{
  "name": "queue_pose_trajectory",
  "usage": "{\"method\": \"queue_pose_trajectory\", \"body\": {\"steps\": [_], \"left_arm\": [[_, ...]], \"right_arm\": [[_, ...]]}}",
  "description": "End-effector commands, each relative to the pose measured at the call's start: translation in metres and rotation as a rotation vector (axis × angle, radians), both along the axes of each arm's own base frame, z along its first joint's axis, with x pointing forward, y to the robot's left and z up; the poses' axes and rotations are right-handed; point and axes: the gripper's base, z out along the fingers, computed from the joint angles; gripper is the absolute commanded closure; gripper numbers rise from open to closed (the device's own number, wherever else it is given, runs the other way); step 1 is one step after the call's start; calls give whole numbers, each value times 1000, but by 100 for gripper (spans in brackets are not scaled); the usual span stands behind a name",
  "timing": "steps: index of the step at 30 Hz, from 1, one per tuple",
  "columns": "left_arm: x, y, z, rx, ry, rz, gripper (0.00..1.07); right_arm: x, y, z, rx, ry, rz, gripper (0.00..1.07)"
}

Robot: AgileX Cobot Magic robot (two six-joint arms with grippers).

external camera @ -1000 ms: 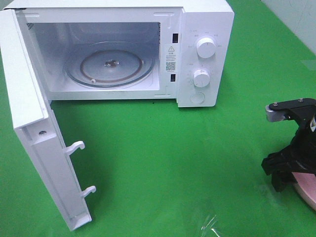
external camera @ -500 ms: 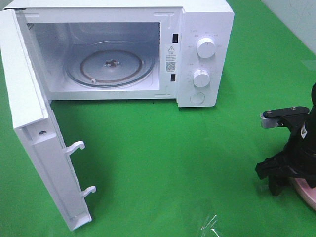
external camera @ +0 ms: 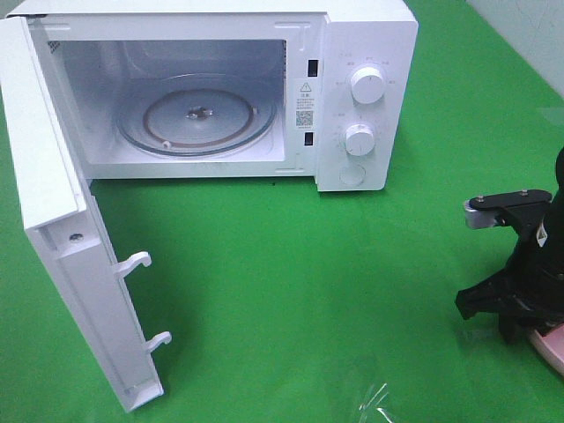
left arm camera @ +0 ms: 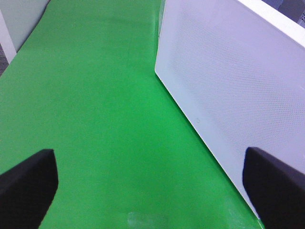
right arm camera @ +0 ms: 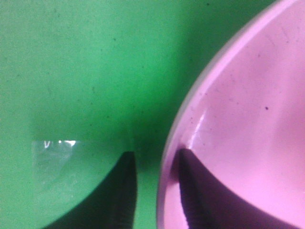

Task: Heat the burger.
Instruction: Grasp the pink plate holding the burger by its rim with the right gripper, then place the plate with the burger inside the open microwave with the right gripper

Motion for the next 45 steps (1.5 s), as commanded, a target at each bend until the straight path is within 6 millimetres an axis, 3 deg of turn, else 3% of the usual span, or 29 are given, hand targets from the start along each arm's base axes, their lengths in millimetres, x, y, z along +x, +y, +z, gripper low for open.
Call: {"method": "queue_pose_trajectory", "body": {"steps": [1,4,9,19,45], "left_arm": [[-2,-1,0,-6,-19,-5,9],[-2,-1,0,-6,-19,-5,9],[-2,-1,0,-6,-19,-5,9],[-2,-1,0,-6,-19,-5,9],[-2,-1,0,-6,-19,-5,9]], "right_arm": [[0,-1,-2,4,-7,-4,89],[3,0,-2,18,-44,4,101],[3,-1,-2,5,-36,17,107],[-1,-3,-2,-23,2,-1,107],[-19,28,5,-264,34,128,107]]}}
